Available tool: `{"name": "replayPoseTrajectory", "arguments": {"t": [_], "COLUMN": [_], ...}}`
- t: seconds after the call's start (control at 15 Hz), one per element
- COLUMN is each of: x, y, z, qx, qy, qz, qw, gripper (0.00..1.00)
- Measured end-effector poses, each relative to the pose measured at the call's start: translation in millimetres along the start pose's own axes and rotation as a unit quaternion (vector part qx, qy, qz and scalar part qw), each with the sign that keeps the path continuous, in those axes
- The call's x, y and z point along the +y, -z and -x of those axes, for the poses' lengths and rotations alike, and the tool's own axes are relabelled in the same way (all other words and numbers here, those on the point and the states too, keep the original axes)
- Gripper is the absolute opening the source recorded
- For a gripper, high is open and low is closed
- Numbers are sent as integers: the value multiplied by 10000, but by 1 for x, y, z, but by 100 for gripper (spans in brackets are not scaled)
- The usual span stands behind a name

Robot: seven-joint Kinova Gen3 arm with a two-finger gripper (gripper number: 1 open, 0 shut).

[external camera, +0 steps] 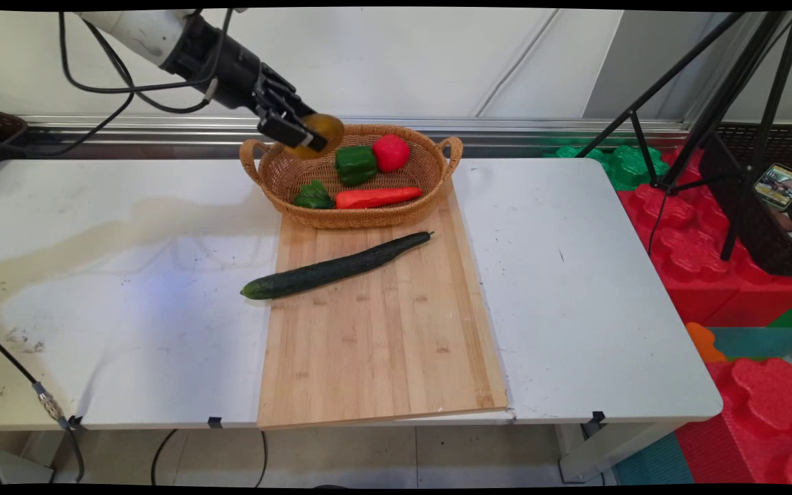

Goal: Place the picked object on the cutting board

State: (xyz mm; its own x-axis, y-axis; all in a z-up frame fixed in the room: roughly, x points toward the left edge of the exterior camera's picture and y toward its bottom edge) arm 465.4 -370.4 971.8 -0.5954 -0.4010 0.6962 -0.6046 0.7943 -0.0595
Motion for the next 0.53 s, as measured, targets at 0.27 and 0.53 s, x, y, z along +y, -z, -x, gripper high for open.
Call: {"name": "replayPoseTrajectory", "arguments": {"t": [0.27, 0.53], "x": [20, 46], "y": [1, -11], "z": [-1, 0], "qx": [45, 17], "qy": [-222, -453], "qz": [410, 775], "qw": [9989, 9960], "gripper": [0, 0]}}
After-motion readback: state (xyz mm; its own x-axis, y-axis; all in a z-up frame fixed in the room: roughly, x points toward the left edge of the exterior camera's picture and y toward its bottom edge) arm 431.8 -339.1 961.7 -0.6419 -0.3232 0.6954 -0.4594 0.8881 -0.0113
